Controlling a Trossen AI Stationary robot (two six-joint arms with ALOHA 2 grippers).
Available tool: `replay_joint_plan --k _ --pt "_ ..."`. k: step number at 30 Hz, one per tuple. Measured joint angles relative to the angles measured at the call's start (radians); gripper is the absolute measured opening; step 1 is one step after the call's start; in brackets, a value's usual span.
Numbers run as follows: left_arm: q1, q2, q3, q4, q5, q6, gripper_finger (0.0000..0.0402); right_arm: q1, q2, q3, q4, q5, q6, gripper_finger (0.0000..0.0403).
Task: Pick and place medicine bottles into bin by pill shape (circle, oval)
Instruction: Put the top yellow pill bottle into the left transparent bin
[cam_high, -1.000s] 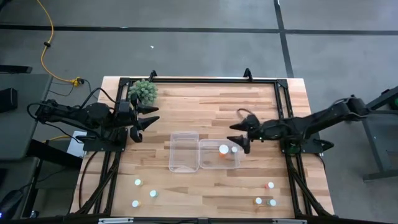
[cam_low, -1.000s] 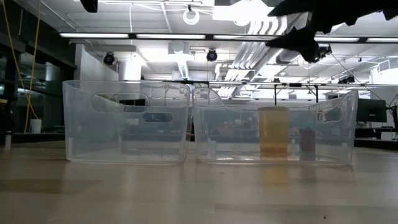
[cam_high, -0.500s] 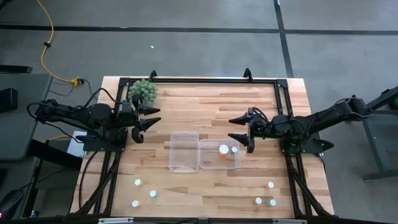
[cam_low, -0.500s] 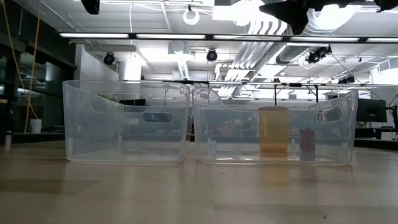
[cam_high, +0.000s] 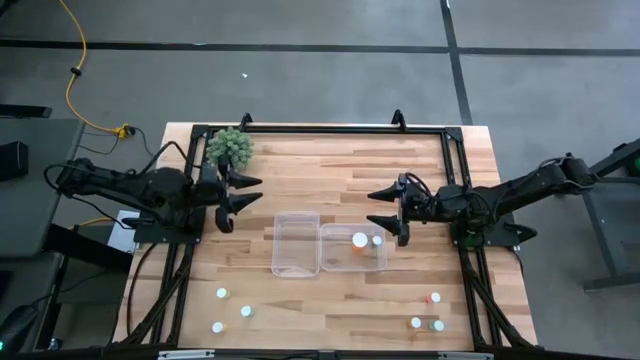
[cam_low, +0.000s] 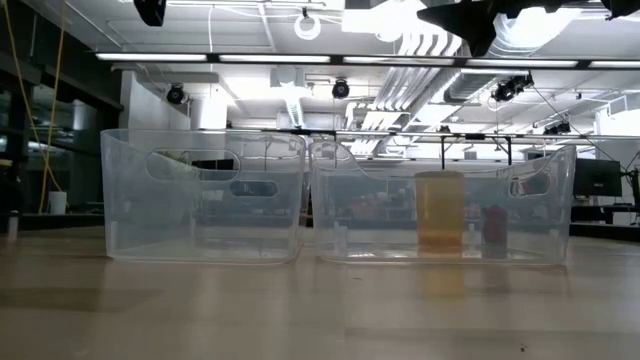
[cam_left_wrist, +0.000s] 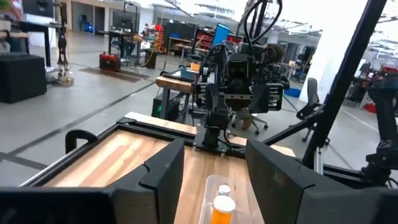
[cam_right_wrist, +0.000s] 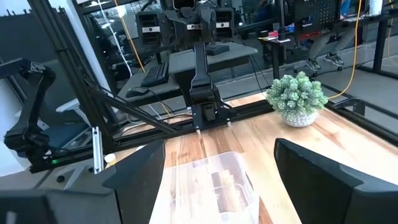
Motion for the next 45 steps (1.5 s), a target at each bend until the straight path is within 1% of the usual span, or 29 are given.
replay_joint_plan --k 2,4,6,9,13,16,19,21,23,25,28,30,32,37,41,45 --pt "-0.001 0.009 0.036 -0.046 0.010 -0.012 0.0169 0.000 0.000 0.000 0.000 0.000 0.016 0.0293" --pt "-0.009 0.021 0.090 -0.139 0.036 -0.024 0.0180 0.000 0.000 0.000 0.000 0.000 0.021 0.0293" --pt "-0.024 0.046 0.164 -0.258 0.062 -0.040 0.0193 0.000 0.000 0.000 0.000 0.000 0.021 0.0293" --pt "-0.057 0.097 0.289 -0.479 0.118 -0.070 0.0214 0.000 0.000 0.000 0.001 0.010 0.023 0.0293" --pt "-0.122 0.192 0.441 -0.745 0.234 -0.151 0.0237 0.000 0.000 0.001 0.007 0.026 0.023 0.0293" --pt "-0.190 0.267 0.519 -0.928 0.351 -0.201 0.0245 0.000 0.000 0.001 0.007 0.033 0.023 0.0293" --pt "-0.288 0.337 0.533 -1.054 0.450 -0.265 0.0244 0.000 0.000 0.001 0.007 0.059 0.023 0.0293" --pt "-0.375 0.386 0.532 -1.139 0.481 -0.295 0.0242 -0.001 0.000 0.001 0.007 0.074 0.022 0.0293" --pt "-0.464 0.440 0.531 -1.198 0.480 -0.313 0.0241 -0.001 0.000 0.001 0.007 0.079 0.022 0.0293" --pt "-0.547 0.488 0.518 -1.212 0.440 -0.330 0.0240 -0.001 0.000 0.001 0.006 0.080 0.021 0.0293" --pt "-0.653 0.552 0.482 -1.178 0.352 -0.378 0.0240 -0.001 0.000 0.001 0.004 0.080 0.028 0.0293" --pt "-0.707 0.595 0.462 -1.146 0.297 -0.423 0.0240 -0.001 0.000 0.001 -0.001 0.080 0.036 0.0293" --pt "-0.743 0.635 0.454 -1.110 0.264 -0.446 0.0240 -0.001 0.000 0.001 0.000 0.080 0.045 0.0293" --pt "-0.788 0.729 0.433 -1.044 0.248 -0.453 0.0240 -0.001 0.000 0.001 -0.006 0.080 0.046 0.0293" --pt "-0.794 0.789 0.408 -1.042 0.260 -0.450 0.0240 -0.001 0.000 0.001 -0.009 0.080 0.046 0.0293" --pt "-0.791 0.820 0.389 -1.038 0.263 -0.430 0.0240 -0.001 0.000 0.001 -0.009 0.080 0.046 0.0293"
